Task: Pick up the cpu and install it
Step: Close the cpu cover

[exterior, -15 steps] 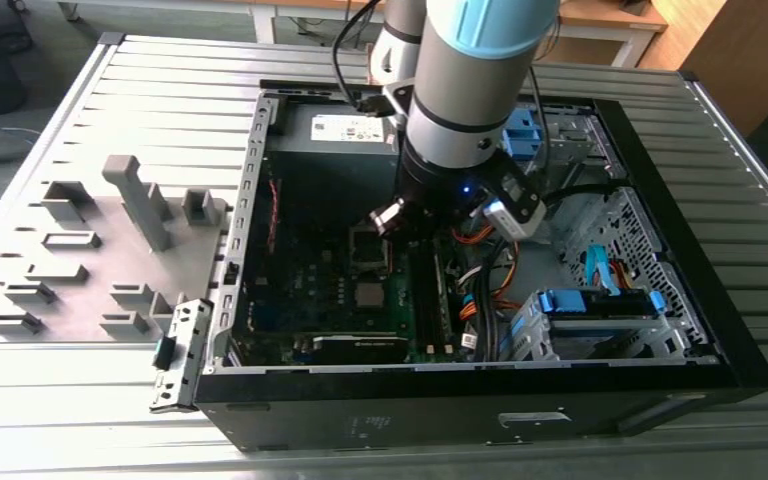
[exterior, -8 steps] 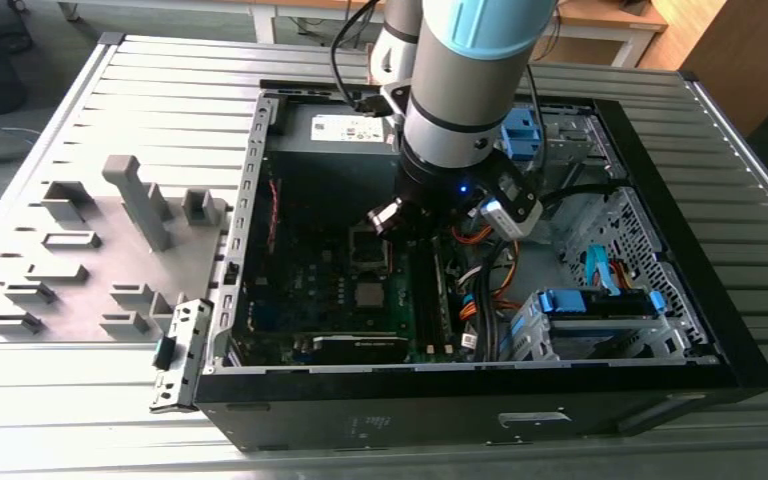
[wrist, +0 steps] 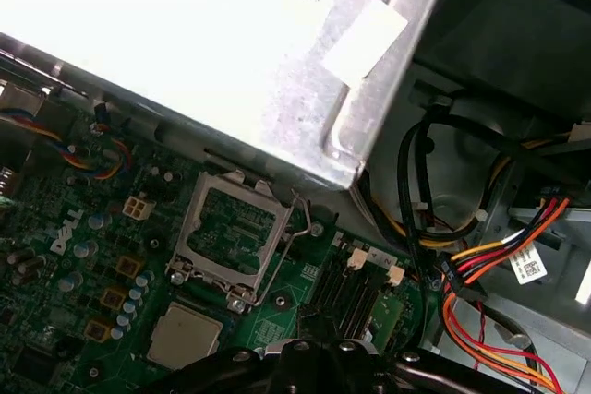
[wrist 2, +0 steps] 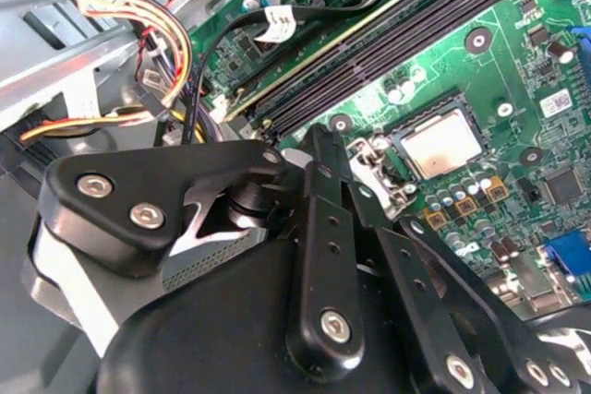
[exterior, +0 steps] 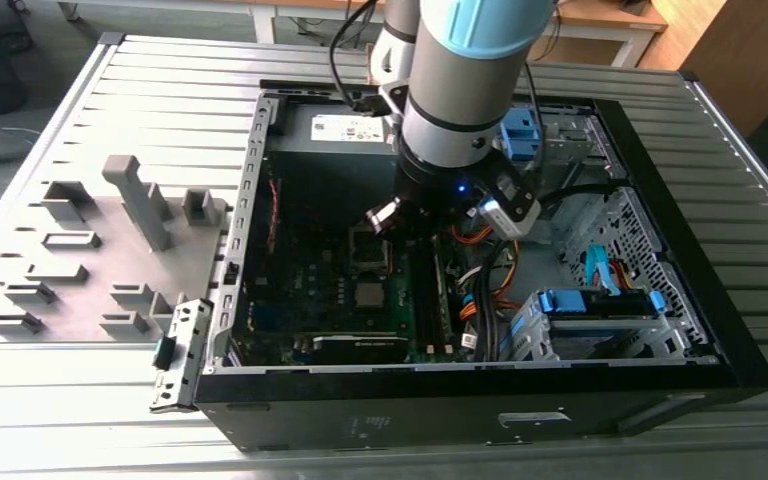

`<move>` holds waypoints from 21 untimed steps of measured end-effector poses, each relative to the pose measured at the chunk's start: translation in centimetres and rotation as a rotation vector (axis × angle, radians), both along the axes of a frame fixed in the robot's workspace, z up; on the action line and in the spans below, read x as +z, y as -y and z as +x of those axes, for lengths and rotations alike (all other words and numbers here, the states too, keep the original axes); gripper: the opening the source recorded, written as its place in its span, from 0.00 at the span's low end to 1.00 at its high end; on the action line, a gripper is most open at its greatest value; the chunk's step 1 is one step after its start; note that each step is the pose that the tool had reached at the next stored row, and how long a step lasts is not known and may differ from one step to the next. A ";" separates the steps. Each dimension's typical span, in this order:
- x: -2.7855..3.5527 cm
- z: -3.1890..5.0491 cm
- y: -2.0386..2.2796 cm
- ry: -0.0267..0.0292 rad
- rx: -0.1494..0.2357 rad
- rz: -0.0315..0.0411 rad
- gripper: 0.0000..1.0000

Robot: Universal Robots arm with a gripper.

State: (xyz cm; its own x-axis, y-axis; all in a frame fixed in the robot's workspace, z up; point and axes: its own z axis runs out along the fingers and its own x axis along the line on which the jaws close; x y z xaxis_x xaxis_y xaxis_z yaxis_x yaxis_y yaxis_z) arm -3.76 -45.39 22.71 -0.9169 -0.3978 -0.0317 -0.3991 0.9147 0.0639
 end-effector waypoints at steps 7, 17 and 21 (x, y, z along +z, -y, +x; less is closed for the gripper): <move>-0.28 -0.12 -0.19 -0.0001 0.000 -0.0002 0.11; -0.44 -0.24 -0.95 0.0000 0.000 0.0001 0.11; -0.66 -0.62 -1.20 0.0001 0.000 0.0002 0.11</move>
State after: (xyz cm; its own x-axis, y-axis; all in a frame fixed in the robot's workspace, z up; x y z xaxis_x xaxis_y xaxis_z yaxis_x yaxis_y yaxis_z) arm -4.38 -44.19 22.05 -0.9169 -0.3978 -0.0319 -0.3990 0.9147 0.0641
